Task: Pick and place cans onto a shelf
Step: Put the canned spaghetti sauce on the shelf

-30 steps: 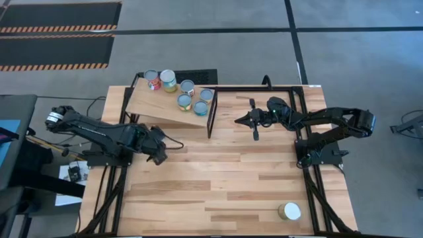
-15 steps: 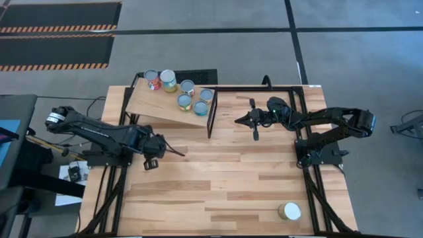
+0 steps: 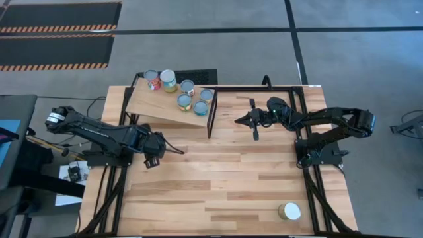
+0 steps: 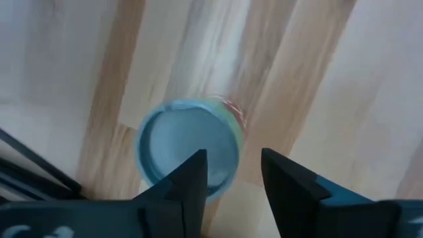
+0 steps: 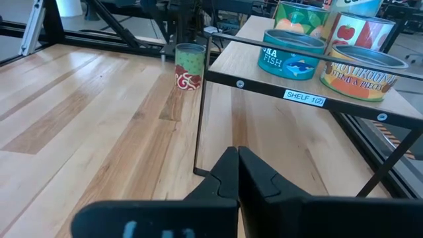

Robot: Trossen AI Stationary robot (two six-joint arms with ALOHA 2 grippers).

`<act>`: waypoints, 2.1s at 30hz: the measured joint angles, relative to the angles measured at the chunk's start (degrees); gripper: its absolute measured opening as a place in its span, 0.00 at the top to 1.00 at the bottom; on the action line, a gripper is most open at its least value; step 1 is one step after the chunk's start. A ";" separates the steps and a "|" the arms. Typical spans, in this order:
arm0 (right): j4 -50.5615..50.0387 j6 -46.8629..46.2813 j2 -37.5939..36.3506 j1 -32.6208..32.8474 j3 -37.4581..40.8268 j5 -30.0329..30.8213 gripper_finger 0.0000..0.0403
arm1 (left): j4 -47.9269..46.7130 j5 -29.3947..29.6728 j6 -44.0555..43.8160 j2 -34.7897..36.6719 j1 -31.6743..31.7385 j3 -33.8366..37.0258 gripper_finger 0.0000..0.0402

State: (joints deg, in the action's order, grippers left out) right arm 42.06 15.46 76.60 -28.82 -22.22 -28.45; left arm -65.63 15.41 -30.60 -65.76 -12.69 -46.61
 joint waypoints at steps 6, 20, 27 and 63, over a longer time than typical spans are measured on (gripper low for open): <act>0.00 -0.02 0.00 0.00 0.00 0.00 0.96 | 1.28 0.35 0.88 0.00 0.04 0.00 0.70; -0.02 -0.02 0.00 0.00 0.00 0.00 0.96 | 0.56 1.39 8.33 -7.21 0.04 0.00 0.71; -0.02 -0.02 0.00 0.02 0.01 0.00 0.96 | 1.02 -0.89 5.37 -8.86 0.58 -0.18 0.84; -0.11 0.00 -0.02 0.00 0.02 0.00 0.96 | -24.48 -2.31 -2.01 -6.35 36.99 -40.37 1.00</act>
State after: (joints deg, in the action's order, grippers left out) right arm 41.95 15.46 76.58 -28.82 -22.20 -28.45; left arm -90.10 13.10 -32.60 -72.10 24.30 -86.98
